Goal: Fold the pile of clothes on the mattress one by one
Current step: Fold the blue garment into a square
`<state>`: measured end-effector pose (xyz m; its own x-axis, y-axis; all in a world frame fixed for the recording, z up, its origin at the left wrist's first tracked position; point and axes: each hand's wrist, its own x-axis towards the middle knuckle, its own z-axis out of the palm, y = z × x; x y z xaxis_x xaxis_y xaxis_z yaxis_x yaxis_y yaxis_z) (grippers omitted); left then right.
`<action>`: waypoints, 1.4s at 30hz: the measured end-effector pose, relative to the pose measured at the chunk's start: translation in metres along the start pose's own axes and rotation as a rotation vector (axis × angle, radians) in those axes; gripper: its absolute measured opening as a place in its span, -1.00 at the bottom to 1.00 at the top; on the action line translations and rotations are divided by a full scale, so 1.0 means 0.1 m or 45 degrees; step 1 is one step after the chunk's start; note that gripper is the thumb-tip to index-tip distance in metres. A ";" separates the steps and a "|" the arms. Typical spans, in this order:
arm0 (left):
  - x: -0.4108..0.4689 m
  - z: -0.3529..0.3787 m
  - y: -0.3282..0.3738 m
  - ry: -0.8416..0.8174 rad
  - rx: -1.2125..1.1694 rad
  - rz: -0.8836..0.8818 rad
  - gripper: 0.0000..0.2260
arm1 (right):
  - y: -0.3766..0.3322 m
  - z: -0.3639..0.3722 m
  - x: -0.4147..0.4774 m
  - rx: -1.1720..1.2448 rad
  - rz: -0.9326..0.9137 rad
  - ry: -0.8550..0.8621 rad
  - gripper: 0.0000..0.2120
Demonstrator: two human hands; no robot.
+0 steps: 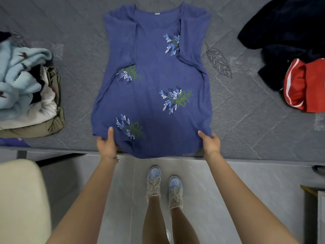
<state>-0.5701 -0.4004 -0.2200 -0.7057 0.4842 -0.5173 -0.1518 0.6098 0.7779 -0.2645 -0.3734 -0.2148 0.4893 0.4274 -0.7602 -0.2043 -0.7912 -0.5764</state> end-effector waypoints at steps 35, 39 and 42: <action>2.01 2.27 2.50 -0.162 -0.018 0.270 -0.84 | -2.73 2.36 1.07 0.387 -0.202 0.299 -0.68; 2.17 2.44 2.63 -0.125 -0.160 0.170 -0.87 | -2.88 2.38 1.26 0.473 -0.146 0.332 -0.87; 2.35 2.49 2.72 -0.097 -0.305 0.051 -0.78 | -3.05 2.38 1.44 0.581 -0.120 0.374 -0.92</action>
<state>-0.6046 0.0358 -0.2190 -0.6617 0.5563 -0.5027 -0.2907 0.4277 0.8559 -0.3338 0.0337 -0.2203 0.7259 0.2960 -0.6209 -0.4630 -0.4573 -0.7593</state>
